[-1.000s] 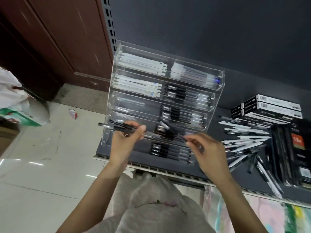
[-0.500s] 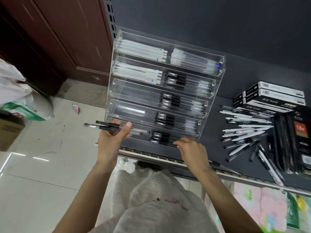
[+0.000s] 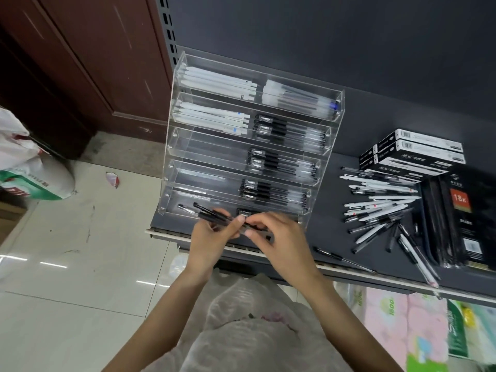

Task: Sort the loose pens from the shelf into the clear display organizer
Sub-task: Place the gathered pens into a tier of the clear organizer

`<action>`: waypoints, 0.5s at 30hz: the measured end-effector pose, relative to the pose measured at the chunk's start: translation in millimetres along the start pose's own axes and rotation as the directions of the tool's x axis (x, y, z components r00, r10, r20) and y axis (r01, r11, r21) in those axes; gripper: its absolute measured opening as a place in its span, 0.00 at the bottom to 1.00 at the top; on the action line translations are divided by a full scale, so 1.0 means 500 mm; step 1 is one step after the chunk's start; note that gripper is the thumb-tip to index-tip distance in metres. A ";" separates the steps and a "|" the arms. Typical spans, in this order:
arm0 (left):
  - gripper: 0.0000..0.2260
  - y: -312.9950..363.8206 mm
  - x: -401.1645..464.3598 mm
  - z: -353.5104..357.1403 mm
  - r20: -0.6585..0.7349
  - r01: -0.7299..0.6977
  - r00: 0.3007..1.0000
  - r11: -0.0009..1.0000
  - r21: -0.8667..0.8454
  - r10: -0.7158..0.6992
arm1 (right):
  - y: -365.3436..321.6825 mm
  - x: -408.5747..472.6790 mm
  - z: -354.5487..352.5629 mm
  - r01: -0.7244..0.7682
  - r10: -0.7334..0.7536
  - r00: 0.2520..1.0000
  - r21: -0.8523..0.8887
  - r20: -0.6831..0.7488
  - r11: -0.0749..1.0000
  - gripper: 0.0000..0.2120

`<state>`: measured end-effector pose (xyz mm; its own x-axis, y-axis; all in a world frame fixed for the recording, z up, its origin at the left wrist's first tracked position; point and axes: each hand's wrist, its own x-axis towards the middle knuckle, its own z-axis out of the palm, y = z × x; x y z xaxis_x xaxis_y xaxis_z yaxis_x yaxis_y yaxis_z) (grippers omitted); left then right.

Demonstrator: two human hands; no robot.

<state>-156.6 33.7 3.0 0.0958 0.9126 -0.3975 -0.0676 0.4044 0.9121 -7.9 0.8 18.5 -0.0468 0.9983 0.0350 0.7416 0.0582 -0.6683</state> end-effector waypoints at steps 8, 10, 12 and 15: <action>0.06 0.000 0.000 -0.004 0.124 0.132 0.987 0.947 -0.293 -0.099 | 0.050 0.013 -0.034 -0.083 0.084 0.985 0.011 -0.151 0.996 0.06; 0.07 -0.005 0.001 -0.015 0.077 0.113 0.993 0.952 -0.284 -0.095 | 0.081 0.016 -0.046 -0.099 0.077 0.981 -0.115 -0.179 0.988 0.05; 0.06 -0.008 0.001 -0.029 -0.009 0.090 0.995 0.967 -0.239 -0.095 | 0.101 0.018 -0.044 -0.083 0.046 0.989 -0.268 -0.141 0.960 0.05; 0.04 -0.008 0.005 -0.045 -0.096 0.068 0.992 0.986 -0.153 -0.083 | 0.110 0.023 -0.020 -0.040 0.045 0.999 -0.382 0.005 0.923 0.04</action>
<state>-178.5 35.4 -4.0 0.0056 0.8773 -0.4799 -0.2121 0.4700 0.8568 39.1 15.7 -10.2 -0.0165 0.9999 0.0010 0.9421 0.0159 -0.3350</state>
